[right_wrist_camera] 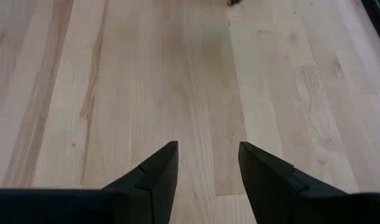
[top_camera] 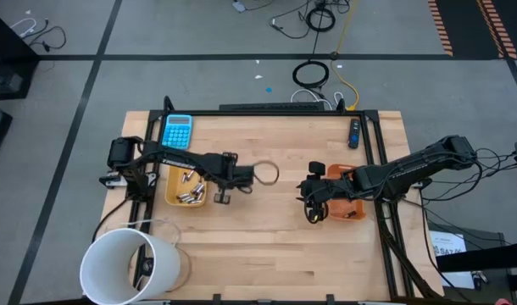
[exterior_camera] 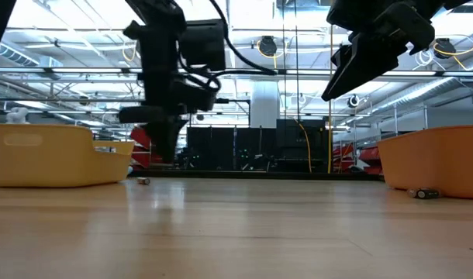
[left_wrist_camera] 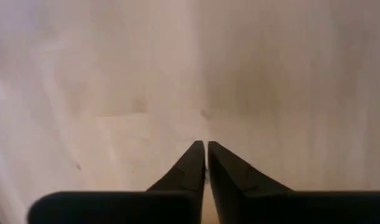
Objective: Sort batteries
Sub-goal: Put the silver battery into the yellow bin
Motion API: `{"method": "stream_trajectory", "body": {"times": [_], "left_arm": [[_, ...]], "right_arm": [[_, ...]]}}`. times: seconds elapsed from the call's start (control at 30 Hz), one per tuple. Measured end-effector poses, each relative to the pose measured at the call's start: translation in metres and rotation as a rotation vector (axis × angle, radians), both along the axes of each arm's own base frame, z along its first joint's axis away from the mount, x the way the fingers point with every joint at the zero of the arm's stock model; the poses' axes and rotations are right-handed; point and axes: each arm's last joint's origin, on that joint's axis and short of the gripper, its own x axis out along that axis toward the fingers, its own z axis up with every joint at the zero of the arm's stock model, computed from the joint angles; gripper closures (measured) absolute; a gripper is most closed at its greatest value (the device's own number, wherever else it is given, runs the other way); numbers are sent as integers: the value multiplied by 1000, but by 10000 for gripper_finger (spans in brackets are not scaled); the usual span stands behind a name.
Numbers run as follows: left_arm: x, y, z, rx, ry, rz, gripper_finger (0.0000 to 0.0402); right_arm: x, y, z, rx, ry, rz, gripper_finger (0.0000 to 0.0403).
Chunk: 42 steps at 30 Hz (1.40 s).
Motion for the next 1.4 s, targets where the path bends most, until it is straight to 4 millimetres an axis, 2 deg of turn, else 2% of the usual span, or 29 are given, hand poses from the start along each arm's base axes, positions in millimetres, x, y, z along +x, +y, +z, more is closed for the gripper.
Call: {"method": "stream_trajectory", "body": {"times": [0.13,0.33,0.43,0.5,0.67,0.83,0.9,1.4], "left_arm": [[-9,-9,-7,7,93,-120,319],[-9,-5,-8,94,105,-150,192],[-12,2,-9,24,122,-128,149],[-15,3,-9,-40,151,-118,138],[-22,5,-14,-26,204,-161,145],[-37,4,-28,-52,288,-255,168],[-41,6,-35,3,302,-268,179],[-40,6,-40,42,295,-339,282]], "right_arm": [[0,0,0,0,0,0,243],[0,0,0,1,-2,-1,243],[0,0,0,2,-2,-2,243],[0,0,0,2,-2,-2,243],[0,0,0,-4,0,4,243],[0,0,0,-5,1,5,243],[0,0,0,-7,1,7,243],[1,0,1,-14,-7,16,243]]}}
